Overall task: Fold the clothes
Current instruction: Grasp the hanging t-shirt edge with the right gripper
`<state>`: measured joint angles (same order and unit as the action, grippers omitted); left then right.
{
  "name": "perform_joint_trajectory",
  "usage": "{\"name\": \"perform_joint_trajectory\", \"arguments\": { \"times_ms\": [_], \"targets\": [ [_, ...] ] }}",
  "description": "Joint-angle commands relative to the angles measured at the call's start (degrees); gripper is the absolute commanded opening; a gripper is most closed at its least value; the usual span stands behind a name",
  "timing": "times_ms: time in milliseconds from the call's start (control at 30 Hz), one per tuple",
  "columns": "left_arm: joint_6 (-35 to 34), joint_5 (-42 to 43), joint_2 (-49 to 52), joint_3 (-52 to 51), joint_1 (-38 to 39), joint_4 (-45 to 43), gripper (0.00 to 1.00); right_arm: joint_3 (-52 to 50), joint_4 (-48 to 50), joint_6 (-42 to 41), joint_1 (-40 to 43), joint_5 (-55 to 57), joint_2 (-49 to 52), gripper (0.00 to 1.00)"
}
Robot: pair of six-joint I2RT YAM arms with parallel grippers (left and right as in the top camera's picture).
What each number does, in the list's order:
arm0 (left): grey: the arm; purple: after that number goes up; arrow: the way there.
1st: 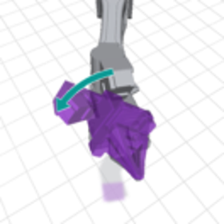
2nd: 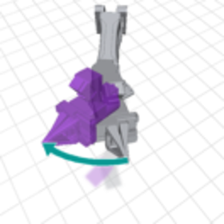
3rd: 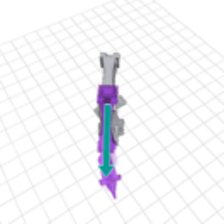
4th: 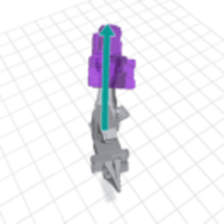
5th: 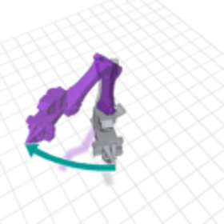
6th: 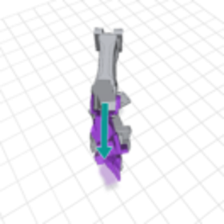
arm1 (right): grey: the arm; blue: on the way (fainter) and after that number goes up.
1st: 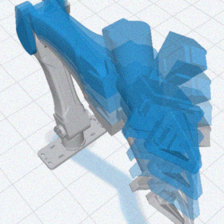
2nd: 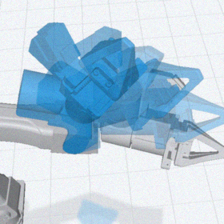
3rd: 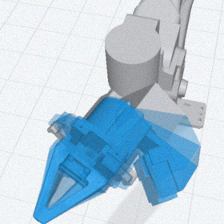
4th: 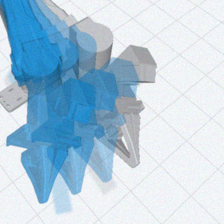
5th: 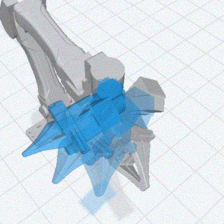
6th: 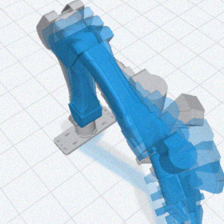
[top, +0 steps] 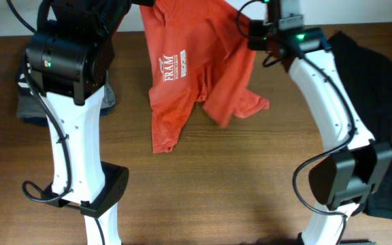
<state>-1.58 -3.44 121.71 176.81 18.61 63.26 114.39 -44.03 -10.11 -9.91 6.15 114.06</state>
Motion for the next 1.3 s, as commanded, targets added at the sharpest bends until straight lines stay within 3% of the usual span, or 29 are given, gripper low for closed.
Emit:
{"name": "perform_joint_trajectory", "arguments": {
  "times_ms": [0,267,333,500,767,900,1067,1267],
  "targets": [
    [-0.1,-0.9,-1.8,1.1,-0.6,-0.3,0.01,0.0,-0.1,4.4,5.1,-4.0,-0.1,0.62],
    [-0.1,-0.9,-1.8,1.0,-0.5,1.3,0.01,0.0,-2.6,5.5,13.7,-14.2,-0.1,0.63],
    [-0.1,-0.9,-1.8,0.9,-0.5,1.5,0.01,0.0,-6.2,6.9,14.0,-17.7,-0.1,0.71],
    [-0.1,-0.9,-1.7,0.2,-0.5,1.5,0.01,-0.1,-17.2,12.4,11.1,-21.2,-0.1,0.83],
    [-0.1,-1.0,-1.5,-0.5,-0.5,1.0,0.01,-1.9,-27.1,19.8,2.9,-22.0,-0.1,0.84],
    [-0.1,-0.9,-1.5,-0.5,-0.5,0.7,0.01,-9.4,-21.9,19.7,-1.5,-19.2,-0.1,0.84],
    [-0.1,-0.9,-1.5,-0.5,-0.5,0.9,0.01,-21.8,-5.7,17.4,-6.1,-12.6,-0.1,0.83],
    [-0.1,-0.9,-1.5,-0.5,-0.5,1.3,0.01,-28.7,8.7,16.7,-8.7,-5.0,-0.1,0.8]
  ]
}}
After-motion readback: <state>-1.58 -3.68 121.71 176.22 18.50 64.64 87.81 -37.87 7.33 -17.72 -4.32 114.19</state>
